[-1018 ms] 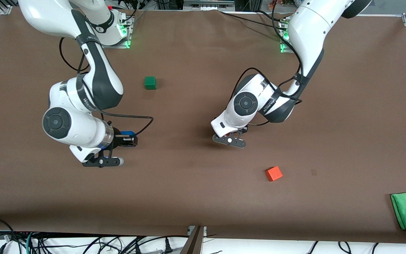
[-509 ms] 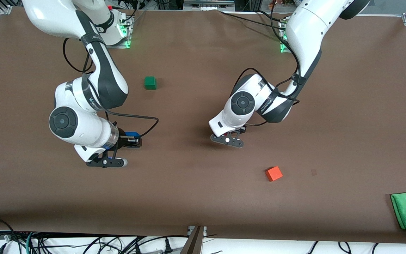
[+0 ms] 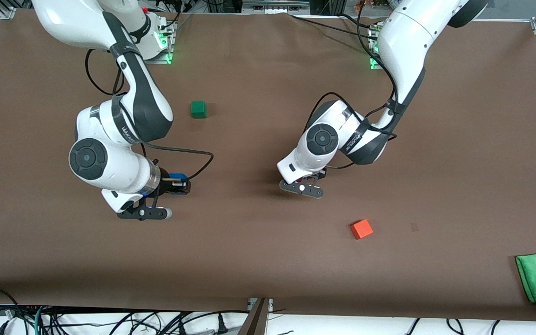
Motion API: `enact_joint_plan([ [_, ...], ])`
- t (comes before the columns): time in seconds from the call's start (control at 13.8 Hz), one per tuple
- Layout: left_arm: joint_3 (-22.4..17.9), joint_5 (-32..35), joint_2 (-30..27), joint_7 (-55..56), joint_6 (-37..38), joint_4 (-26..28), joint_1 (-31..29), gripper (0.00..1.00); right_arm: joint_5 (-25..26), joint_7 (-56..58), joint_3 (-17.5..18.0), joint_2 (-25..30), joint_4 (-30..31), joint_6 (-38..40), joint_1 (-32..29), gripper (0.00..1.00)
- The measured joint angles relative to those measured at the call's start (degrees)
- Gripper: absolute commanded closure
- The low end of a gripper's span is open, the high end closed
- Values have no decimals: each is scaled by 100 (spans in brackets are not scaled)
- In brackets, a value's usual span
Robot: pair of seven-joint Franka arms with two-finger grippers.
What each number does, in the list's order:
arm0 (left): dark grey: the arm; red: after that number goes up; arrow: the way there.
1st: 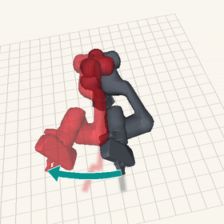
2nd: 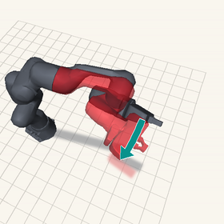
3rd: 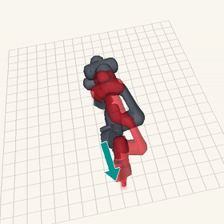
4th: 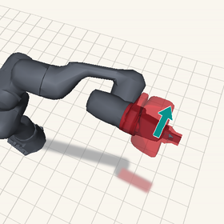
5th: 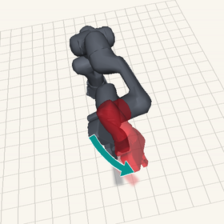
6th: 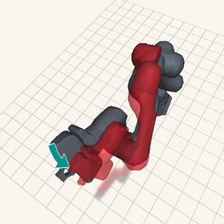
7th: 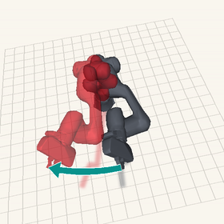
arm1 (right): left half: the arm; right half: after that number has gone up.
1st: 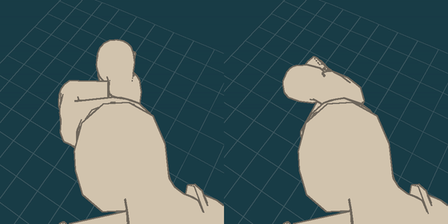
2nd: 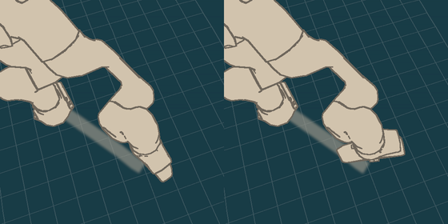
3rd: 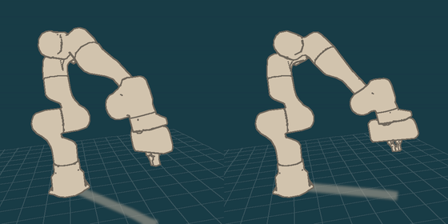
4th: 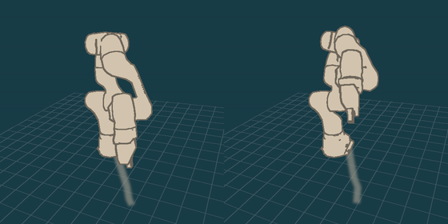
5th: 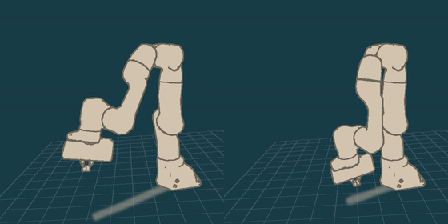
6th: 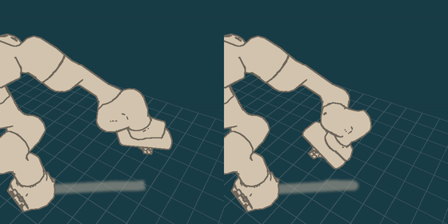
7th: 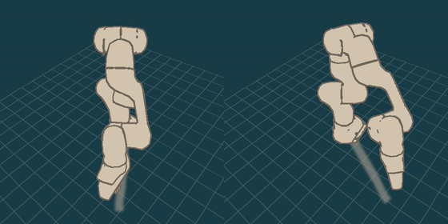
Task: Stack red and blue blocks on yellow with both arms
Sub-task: 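Lower the red block onto the yellow block and open the left gripper, then carry the blue block with the right gripper while the left gripper withdraws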
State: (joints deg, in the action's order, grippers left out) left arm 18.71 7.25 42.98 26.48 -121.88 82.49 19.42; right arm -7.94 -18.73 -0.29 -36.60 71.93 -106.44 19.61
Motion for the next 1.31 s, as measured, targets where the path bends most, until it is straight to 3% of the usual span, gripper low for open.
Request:
enact_joint_plan([
  [0.22, -24, 0, 6, 110, 264, -382, -14, 0, 0, -163, 4, 0, -2, -9, 46, 71],
  [0.58, -104, 4, -257, 130, 1779, -1497, -645, 0, -5, -1706, 41, -7, -7, -116, 666, 71],
  [1.02, -148, 5, -1195, -455, 2070, -1561, -2043, 0, -4, -4139, 52, -602, -732, -1240, 1885, 71],
  [1.31, -433, -269, -1909, -1320, 3056, -1552, -2626, 0, 36, -4745, 26, -1108, -891, -2402, 2438, 70],
])
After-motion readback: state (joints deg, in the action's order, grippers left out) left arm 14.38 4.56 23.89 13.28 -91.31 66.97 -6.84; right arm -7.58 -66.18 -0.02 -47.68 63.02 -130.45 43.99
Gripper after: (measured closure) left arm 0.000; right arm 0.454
